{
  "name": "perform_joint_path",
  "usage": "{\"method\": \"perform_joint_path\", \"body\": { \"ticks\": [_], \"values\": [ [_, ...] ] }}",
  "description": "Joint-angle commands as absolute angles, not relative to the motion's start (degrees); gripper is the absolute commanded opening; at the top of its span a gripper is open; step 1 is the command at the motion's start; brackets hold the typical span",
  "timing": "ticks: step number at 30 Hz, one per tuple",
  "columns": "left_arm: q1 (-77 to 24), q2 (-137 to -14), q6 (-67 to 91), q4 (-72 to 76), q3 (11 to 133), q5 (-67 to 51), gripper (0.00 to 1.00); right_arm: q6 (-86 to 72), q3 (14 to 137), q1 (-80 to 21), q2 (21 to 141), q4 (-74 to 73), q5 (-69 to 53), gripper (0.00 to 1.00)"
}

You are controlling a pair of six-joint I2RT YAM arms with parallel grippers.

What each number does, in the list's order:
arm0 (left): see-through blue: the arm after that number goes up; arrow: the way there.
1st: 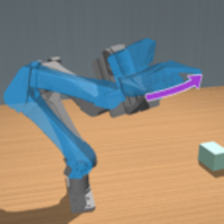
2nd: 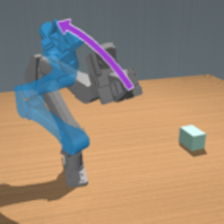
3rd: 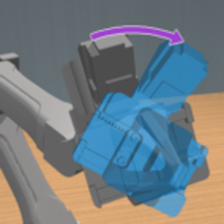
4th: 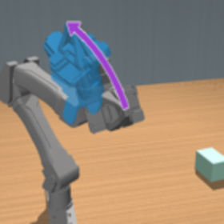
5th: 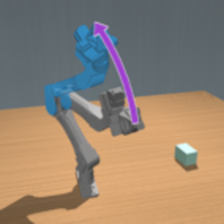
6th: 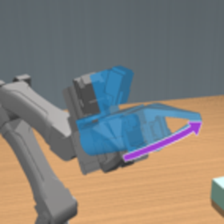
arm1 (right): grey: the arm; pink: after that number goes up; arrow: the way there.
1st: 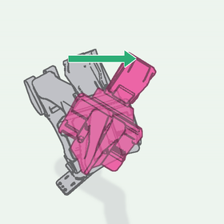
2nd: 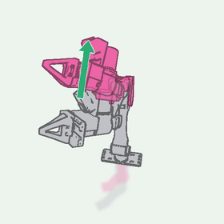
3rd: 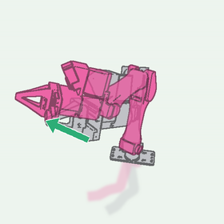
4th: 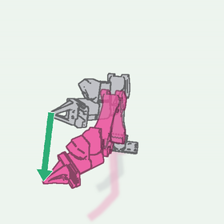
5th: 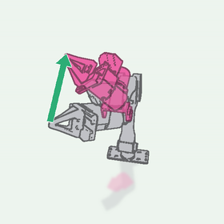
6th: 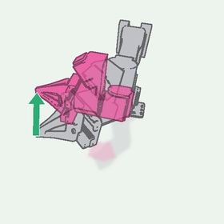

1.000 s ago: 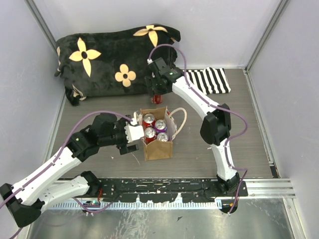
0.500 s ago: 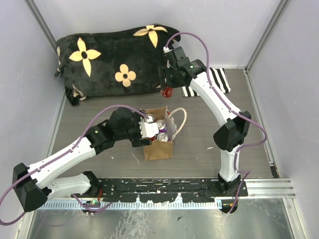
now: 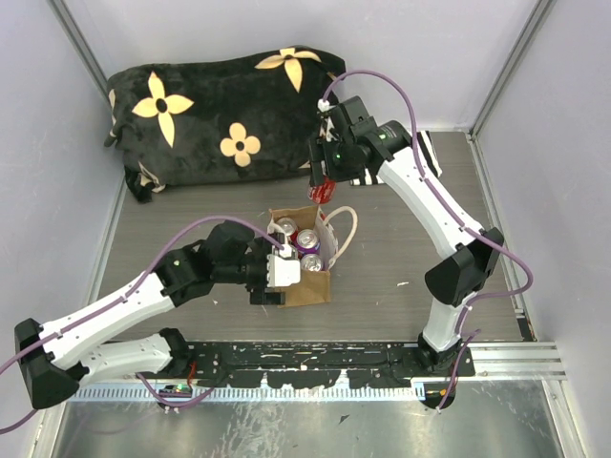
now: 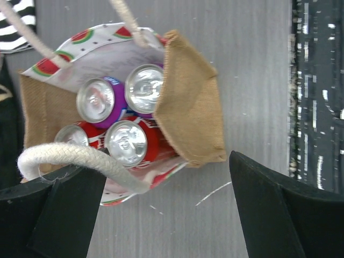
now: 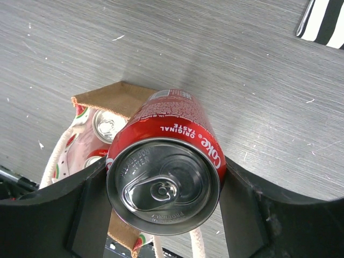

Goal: Place the beverage into the canvas bag

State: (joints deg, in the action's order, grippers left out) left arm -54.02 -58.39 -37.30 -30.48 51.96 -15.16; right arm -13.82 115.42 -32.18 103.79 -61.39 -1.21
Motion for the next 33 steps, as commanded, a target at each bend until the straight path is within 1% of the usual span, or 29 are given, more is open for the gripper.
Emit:
{"method": "perform_joint_path", "body": {
  "ticks": [1, 7, 11, 15, 17, 23, 33],
  "values": [
    [-56.0, -57.1, -35.8, -35.2, 50.3, -20.0, 0.99, -13.8, 115.3, -32.9, 97.3, -55.7, -5.2, 0.01],
    [-56.2, -57.3, -36.4, -35.0, 49.3, -18.4, 0.99, -12.9, 113.7, -35.2, 95.0, -54.5, -6.2, 0.01],
    [-56.2, -54.0, -36.7, -34.7, 49.5, -11.4, 0.99, -13.1, 113.2, -36.0, 93.7, -54.5, -7.8, 0.01],
    [-56.1, -47.2, -34.8, -35.2, 48.4, -2.7, 0.99, -12.3, 111.4, -38.1, 92.1, -56.3, -9.3, 0.01],
    [-56.1, -44.6, -33.1, -37.2, 48.5, -0.7, 0.99, -12.3, 109.5, -39.0, 91.0, -57.0, -9.9, 0.01],
    [-54.4, -40.3, -32.6, -42.3, 48.5, 0.8, 1.0, -14.0, 102.2, -42.2, 87.8, -56.6, -10.6, 0.01],
    [-54.5, -38.9, -32.3, -39.9, 45.0, 0.7, 1.0, -17.8, 97.6, -49.7, 88.7, -52.6, -8.2, 0.01]
  ]
}}
